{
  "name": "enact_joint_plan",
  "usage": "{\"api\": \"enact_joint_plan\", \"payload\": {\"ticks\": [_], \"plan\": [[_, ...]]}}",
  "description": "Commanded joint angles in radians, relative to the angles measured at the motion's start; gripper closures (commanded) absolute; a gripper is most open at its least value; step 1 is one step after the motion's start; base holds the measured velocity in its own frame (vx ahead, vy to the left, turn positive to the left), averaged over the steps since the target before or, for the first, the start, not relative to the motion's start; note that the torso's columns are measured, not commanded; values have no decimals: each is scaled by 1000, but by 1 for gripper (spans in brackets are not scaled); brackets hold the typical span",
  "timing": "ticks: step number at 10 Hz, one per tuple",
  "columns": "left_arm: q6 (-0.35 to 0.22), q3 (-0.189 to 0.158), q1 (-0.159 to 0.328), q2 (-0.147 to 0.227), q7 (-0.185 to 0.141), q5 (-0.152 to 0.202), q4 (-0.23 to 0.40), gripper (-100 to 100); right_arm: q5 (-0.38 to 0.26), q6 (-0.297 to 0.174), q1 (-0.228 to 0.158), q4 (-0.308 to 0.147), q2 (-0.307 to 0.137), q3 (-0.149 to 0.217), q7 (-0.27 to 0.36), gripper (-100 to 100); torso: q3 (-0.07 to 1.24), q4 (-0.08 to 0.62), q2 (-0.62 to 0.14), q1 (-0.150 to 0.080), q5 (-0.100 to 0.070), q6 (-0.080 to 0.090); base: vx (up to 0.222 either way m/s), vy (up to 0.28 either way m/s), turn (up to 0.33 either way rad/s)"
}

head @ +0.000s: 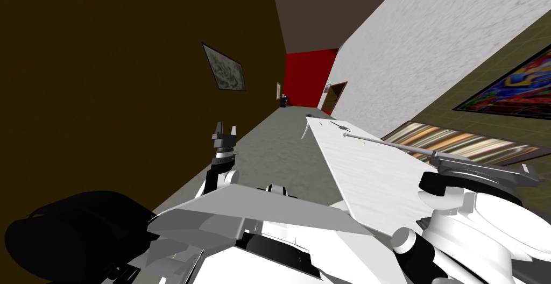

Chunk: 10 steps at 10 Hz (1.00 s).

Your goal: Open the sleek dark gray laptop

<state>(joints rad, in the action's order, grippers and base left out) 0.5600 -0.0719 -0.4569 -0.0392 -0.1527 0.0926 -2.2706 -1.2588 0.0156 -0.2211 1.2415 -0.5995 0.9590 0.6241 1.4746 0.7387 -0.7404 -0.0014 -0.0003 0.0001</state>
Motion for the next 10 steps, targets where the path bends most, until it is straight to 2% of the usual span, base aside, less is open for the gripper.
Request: {"api": "enact_joint_plan", "payload": {"ticks": [1, 2, 6, 7, 10], "plan": [[0, 0, 0, 0, 0, 0, 0, 0, 5, 50, 14, 24, 2, -44, 30, -100, 0, 0, 0, 1, 0, 0, -143, -97, 44], [0, 0, 0, 0, 0, 0, 0, 0, 5, 50, 14, 24, 2, -44, 30, -100, 1, 0, 2, 1, 0, 0, -95, -64, 13], [0, 0, 0, 0, 0, 0, 0, 0, 17, 112, 35, 56, -1, -124, 70, -100, 0, 0, 1, 0, 0, 0, -111, -57, 39], [0, 0, 0, 0, 0, 0, 0, 0, 17, 112, 35, 56, -1, -124, 70, -100, 0, 0, 1, -1, 0, 0, -99, -64, 21], [0, 0, 0, 0, 0, 0, 0, 0, 27, 164, 53, 82, -4, -191, 103, -100, 1, -1, 2, 1, 0, 0, -124, -78, 41]]}}
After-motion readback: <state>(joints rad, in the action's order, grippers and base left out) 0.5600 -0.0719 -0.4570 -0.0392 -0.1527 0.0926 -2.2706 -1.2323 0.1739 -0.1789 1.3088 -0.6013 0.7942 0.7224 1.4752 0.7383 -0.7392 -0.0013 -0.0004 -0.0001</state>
